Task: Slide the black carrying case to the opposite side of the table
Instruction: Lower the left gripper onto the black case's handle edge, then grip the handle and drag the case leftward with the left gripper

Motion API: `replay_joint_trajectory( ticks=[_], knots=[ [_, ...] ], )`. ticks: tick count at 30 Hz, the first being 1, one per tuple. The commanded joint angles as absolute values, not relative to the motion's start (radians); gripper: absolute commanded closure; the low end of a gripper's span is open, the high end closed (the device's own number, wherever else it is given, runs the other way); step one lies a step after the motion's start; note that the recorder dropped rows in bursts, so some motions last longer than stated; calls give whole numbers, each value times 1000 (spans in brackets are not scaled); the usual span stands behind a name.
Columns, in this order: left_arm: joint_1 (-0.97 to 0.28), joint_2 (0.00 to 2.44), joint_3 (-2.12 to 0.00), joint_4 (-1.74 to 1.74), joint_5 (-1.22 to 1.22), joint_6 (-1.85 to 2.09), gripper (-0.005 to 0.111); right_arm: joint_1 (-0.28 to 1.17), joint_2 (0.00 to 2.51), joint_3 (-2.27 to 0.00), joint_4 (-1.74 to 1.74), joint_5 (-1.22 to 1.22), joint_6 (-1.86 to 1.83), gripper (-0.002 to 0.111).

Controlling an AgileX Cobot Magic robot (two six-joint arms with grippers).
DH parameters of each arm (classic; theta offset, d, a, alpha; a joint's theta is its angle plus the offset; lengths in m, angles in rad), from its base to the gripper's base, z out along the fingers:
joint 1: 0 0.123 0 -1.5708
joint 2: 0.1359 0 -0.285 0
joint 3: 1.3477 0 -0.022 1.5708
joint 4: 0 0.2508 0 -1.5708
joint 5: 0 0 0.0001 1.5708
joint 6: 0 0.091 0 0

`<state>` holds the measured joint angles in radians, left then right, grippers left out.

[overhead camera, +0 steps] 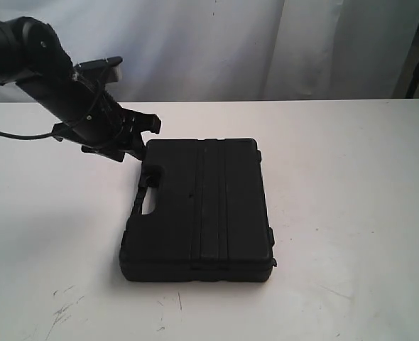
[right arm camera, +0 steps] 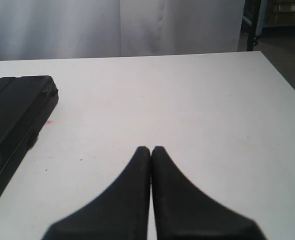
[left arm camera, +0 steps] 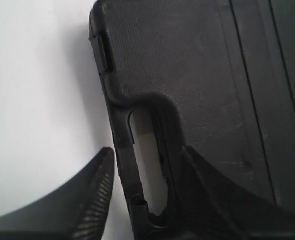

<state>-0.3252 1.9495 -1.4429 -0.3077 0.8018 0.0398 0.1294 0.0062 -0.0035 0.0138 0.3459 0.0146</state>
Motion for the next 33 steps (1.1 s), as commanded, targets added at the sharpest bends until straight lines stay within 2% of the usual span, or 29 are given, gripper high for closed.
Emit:
replay_joint_trajectory(
  ticks=[1,30,33],
  knots=[
    [-331,2010,-1449,-312,802,22,66,123,0,0,19,346,15,108],
    [-331,2160,-1449,-334,768,54,66,123,0,0,20,346,15,108],
    [-331,2164,-1449,-334,766,54,71,123,0,0,20,346,15,108]
  ],
)
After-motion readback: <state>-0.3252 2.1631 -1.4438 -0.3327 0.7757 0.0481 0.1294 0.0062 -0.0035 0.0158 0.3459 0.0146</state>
